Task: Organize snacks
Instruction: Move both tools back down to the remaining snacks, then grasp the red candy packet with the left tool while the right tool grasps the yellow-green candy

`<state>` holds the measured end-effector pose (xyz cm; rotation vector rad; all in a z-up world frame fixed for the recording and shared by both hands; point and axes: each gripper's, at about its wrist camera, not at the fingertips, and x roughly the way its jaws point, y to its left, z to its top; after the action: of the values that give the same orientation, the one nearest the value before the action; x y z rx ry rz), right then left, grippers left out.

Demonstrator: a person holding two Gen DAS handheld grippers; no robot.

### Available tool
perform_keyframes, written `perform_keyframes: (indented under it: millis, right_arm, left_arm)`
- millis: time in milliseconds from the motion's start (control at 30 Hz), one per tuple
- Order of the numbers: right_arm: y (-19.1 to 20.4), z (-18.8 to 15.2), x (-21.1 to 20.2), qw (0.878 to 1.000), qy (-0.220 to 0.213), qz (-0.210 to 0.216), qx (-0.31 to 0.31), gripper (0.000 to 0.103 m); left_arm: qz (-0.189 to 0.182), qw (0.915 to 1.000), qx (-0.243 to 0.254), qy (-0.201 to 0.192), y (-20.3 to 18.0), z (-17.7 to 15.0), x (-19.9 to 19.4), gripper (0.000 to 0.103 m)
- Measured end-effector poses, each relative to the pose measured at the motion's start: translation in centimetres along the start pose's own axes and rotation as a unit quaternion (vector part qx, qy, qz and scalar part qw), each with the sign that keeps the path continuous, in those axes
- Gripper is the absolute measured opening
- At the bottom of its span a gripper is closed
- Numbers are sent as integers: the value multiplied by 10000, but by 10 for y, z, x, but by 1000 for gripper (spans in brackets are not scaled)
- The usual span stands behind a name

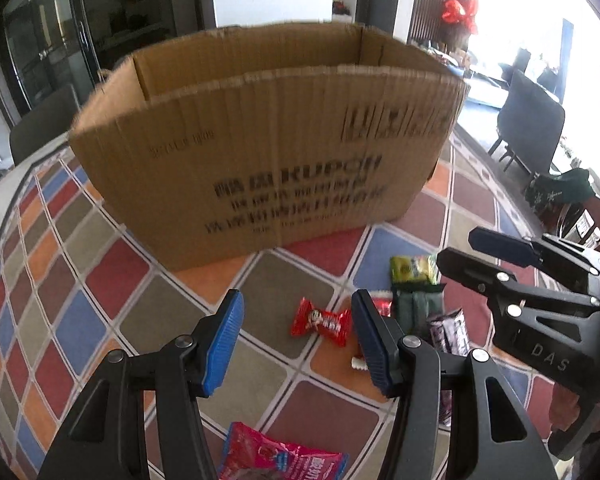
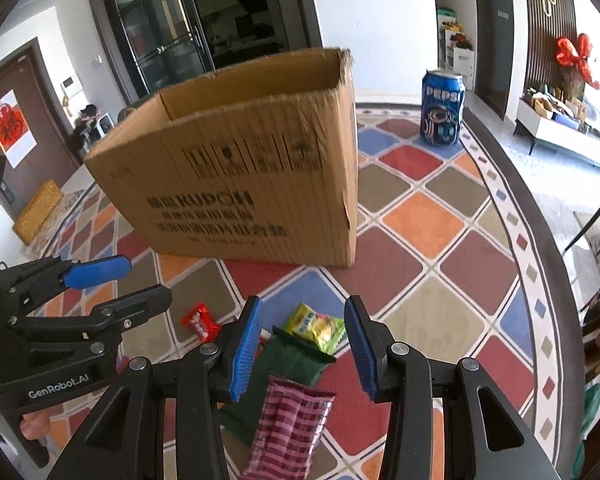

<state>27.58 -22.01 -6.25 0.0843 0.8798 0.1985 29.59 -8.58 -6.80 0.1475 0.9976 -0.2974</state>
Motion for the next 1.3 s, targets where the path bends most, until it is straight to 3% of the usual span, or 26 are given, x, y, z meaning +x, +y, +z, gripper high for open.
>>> perform_keyframes:
  millis: [633,1100,1300]
  right_arm:
    - [-11,-12,32,9990,414,16,145,43]
    - [-10,-12,51,9982,575,65,156,43]
    - [-3,-13,54,9984,564,54,-9,38]
  left_arm:
    - [-126,9981,3,598,1,-14,45,55]
    - [-157,9981,-66,599,-5,-6,62,54]
    - [-132,9986,-21,515,-13,-6,67,35]
